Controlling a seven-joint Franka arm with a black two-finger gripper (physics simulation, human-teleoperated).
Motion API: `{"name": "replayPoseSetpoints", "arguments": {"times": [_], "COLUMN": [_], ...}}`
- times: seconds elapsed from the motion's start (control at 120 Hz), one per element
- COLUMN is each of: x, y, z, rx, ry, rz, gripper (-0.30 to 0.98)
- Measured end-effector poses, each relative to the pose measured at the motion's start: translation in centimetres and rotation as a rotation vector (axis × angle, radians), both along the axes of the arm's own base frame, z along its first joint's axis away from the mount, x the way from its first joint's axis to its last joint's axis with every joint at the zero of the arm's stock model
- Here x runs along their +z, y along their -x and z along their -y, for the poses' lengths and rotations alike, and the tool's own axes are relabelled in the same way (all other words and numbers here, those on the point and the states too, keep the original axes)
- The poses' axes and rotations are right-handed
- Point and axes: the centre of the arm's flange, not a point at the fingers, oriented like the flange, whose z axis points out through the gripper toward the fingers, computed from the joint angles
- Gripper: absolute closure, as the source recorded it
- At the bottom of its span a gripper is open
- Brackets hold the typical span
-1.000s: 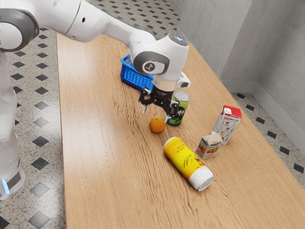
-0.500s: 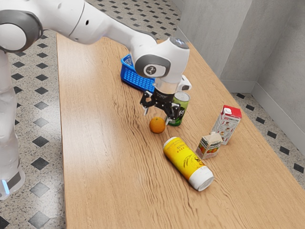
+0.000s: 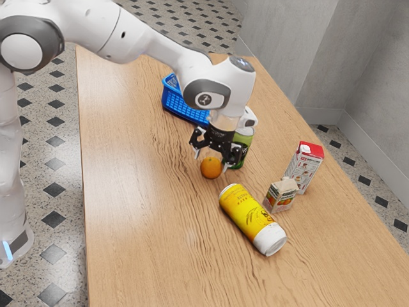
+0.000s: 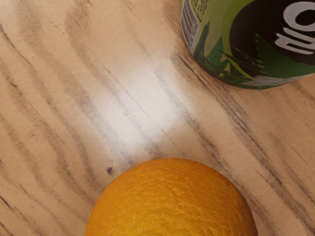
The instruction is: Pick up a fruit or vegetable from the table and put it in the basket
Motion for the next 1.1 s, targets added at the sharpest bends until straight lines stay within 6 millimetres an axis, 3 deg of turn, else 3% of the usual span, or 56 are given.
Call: {"name": "replayPoseSetpoints", "arguments": {"times": [1.1], "x": [-2.0], "y": [-0.1], "z": [-0.4], "rx": [0.045], "ry": [0.063], "rz": [-0.016], "gripper": [0.0]}}
